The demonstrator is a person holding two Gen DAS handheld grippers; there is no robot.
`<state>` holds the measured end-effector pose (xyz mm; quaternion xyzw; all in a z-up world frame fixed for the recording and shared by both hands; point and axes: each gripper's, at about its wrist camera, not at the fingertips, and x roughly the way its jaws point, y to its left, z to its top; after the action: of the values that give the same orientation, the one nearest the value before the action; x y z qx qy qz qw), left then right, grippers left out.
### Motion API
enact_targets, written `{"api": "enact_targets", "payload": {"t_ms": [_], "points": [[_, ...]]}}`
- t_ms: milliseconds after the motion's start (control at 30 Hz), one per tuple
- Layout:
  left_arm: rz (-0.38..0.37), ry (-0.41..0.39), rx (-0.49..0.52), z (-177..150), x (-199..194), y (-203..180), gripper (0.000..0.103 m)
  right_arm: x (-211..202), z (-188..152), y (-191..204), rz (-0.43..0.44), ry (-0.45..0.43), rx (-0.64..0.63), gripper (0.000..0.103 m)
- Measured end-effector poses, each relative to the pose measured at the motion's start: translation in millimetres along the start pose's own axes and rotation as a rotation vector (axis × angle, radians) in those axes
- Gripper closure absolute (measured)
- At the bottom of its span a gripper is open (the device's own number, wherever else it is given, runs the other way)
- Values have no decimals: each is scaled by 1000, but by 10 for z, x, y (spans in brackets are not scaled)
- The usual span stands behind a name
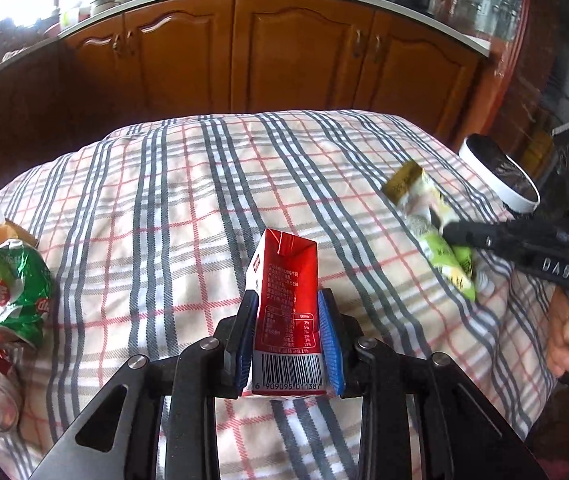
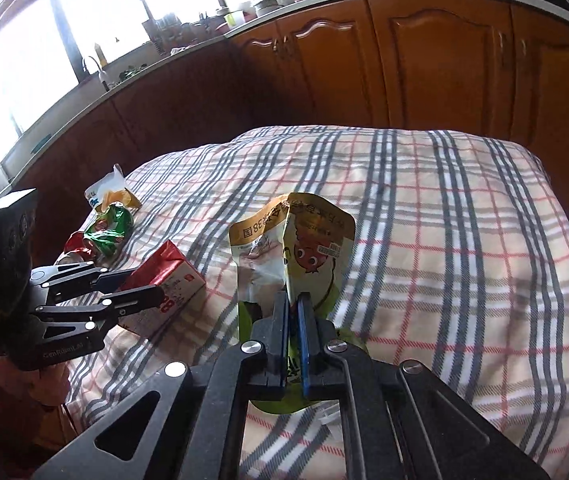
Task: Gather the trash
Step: 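Carry the red carton and pouch over the bin and open both tools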
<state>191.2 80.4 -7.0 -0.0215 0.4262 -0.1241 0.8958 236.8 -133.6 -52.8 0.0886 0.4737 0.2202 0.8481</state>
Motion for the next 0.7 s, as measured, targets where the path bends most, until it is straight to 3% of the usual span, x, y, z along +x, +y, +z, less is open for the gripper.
{"api": "enact_targets", "payload": {"t_ms": [200, 400, 700], "points": [[-58, -14, -45, 27, -39, -107, 75, 39, -101, -96, 17, -1, 68, 99], [-114, -46, -8, 201, 1, -437, 75, -274, -119, -219, 5, -70, 112, 99], [-172, -51, 33, 436, 208, -992, 75, -796, -283, -794, -78, -158, 245, 99]]}}
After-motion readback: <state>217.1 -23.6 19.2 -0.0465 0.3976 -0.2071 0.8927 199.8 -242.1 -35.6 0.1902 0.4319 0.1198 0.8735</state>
